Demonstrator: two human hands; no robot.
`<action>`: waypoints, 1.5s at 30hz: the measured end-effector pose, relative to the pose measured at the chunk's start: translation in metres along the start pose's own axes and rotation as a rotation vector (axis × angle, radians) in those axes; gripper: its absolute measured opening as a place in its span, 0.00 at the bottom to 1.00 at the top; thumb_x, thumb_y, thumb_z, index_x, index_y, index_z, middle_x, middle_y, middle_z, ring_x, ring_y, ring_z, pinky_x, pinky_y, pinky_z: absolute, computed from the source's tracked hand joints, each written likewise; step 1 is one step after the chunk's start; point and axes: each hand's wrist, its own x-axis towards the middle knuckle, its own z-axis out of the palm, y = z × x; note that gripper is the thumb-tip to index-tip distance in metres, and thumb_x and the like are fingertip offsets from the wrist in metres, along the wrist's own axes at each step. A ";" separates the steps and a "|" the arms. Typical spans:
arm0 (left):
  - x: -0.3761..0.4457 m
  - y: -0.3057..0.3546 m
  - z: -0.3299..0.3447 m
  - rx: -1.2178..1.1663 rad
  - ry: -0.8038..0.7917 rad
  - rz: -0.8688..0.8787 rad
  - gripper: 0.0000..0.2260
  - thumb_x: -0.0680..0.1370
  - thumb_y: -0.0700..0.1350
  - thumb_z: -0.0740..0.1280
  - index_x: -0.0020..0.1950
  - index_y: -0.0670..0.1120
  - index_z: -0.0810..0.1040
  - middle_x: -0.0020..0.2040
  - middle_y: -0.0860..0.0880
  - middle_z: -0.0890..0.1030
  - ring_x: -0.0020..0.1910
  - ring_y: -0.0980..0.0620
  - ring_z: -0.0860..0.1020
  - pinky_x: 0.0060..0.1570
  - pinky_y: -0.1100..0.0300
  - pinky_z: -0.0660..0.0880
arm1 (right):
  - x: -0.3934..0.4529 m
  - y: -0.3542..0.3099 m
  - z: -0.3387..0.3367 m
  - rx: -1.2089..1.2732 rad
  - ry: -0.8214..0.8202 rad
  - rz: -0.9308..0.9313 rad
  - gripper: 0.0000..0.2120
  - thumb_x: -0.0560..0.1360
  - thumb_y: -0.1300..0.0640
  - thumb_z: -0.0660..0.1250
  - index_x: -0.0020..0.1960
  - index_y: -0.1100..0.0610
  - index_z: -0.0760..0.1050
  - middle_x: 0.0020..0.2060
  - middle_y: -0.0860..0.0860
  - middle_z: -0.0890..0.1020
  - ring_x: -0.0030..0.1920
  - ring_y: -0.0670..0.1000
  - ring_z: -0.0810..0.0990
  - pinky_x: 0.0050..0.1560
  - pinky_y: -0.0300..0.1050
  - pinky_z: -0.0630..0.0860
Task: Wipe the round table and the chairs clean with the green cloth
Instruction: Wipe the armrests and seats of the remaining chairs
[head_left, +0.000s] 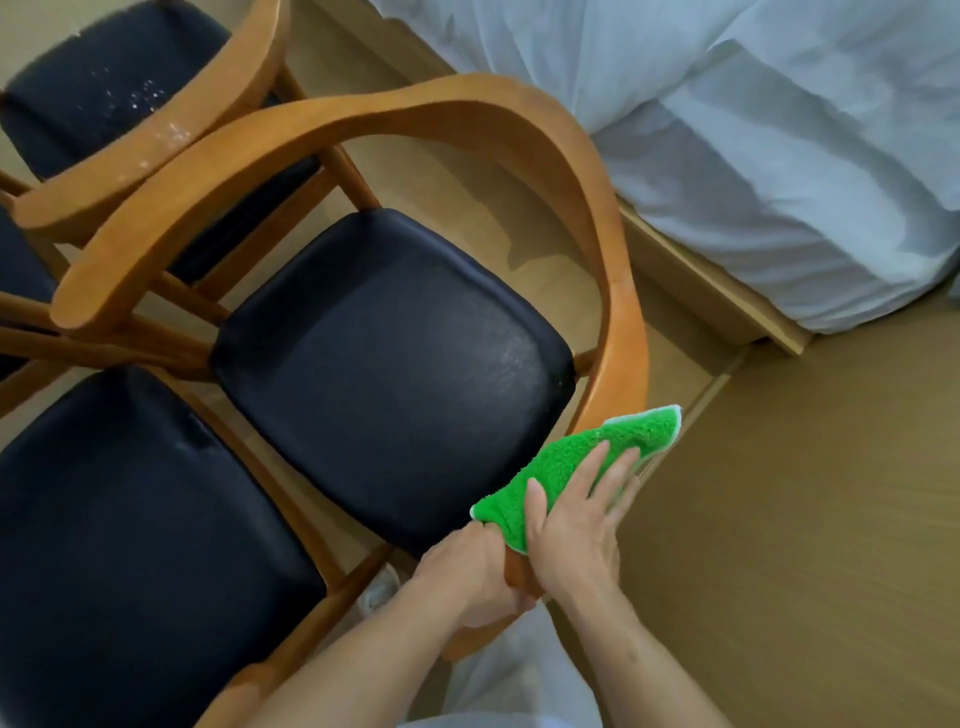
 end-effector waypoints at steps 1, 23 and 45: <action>0.004 -0.001 0.001 -0.007 0.004 -0.023 0.32 0.63 0.61 0.70 0.64 0.53 0.73 0.59 0.51 0.79 0.55 0.47 0.78 0.54 0.49 0.77 | 0.006 -0.001 -0.003 0.006 0.023 0.004 0.42 0.78 0.39 0.53 0.76 0.58 0.31 0.75 0.61 0.33 0.76 0.66 0.43 0.72 0.63 0.57; 0.025 0.022 -0.005 0.087 0.002 -0.150 0.36 0.65 0.68 0.73 0.67 0.55 0.65 0.60 0.54 0.75 0.58 0.49 0.75 0.60 0.48 0.73 | 0.141 -0.006 -0.062 0.358 0.200 -0.028 0.31 0.79 0.40 0.56 0.73 0.58 0.56 0.58 0.60 0.74 0.55 0.65 0.75 0.48 0.51 0.67; 0.071 -0.038 -0.092 -1.223 -0.037 0.028 0.09 0.79 0.40 0.63 0.56 0.46 0.81 0.50 0.46 0.85 0.47 0.51 0.82 0.40 0.59 0.77 | 0.030 -0.092 0.006 0.525 -0.111 0.036 0.27 0.82 0.46 0.49 0.78 0.43 0.44 0.78 0.46 0.54 0.77 0.47 0.52 0.75 0.43 0.54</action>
